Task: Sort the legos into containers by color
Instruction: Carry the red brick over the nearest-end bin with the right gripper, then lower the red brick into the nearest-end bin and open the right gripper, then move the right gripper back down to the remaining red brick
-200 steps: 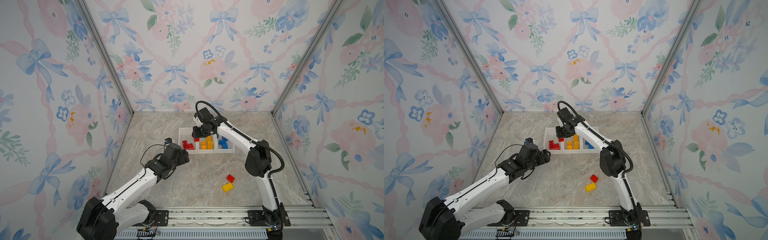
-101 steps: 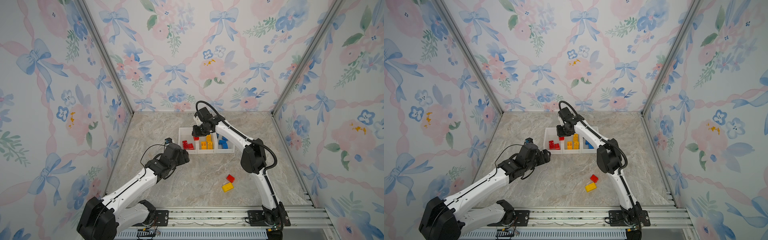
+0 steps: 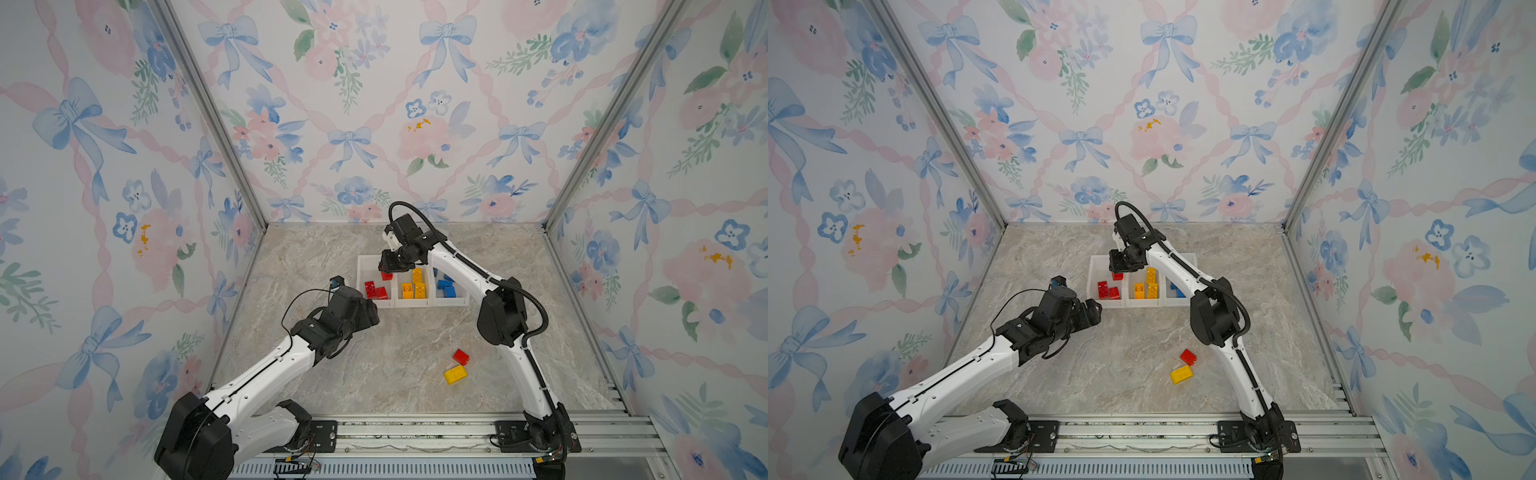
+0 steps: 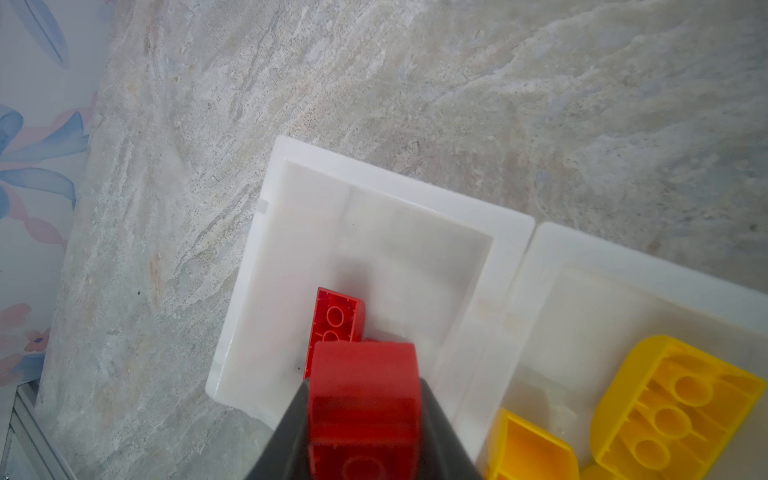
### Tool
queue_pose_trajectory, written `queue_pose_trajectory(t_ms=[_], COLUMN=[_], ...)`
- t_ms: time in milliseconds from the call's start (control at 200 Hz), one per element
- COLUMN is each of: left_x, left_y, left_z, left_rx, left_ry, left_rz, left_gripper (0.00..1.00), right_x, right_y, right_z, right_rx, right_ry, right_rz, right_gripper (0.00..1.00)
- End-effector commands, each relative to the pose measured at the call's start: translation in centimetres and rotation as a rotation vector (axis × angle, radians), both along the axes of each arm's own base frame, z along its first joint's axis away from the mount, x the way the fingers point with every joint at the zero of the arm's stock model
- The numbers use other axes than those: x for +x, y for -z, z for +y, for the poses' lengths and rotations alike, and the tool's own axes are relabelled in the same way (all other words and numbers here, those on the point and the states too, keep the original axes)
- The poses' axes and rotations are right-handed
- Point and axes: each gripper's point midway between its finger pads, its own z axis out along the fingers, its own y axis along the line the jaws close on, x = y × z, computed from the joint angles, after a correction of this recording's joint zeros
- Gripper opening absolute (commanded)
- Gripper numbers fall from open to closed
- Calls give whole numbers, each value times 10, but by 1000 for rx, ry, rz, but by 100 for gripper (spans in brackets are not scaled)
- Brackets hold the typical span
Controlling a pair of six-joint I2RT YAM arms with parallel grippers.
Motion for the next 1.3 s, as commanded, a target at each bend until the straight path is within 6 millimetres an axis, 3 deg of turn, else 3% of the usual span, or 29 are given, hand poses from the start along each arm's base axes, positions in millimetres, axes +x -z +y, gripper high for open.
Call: queue_pose_trajectory(t_ms=[0, 225, 345, 510, 815, 1060, 1295], left_x=[0, -1, -2, -2, 0, 4, 8], left_y=[-2, -3, -3, -4, -5, -6, -5], left_z=[3, 3, 3, 4, 4, 2, -3], left_rx=[-14, -18, -21, -22, -18, -7, 7], left_ry=[-17, -18, -19, -20, -26, -21, -2], left_rz=[-1, -2, -3, -5, -9, -11, -2], left_gripper=[90, 90, 90, 90, 91, 91, 91], right_x=[-4, -4, -4, -5, -19, -50, -97], right_y=[20, 31, 30, 15, -32, -56, -45], right_z=[7, 11, 11, 12, 5, -22, -77], right_rx=[-11, -18, -18, -4, 37, 40, -25], right_ry=[-10, -13, -11, -14, -16, -7, 25], right_rz=[37, 56, 54, 34, -15, -22, 13], right_gripper=[24, 27, 41, 53, 55, 60, 66])
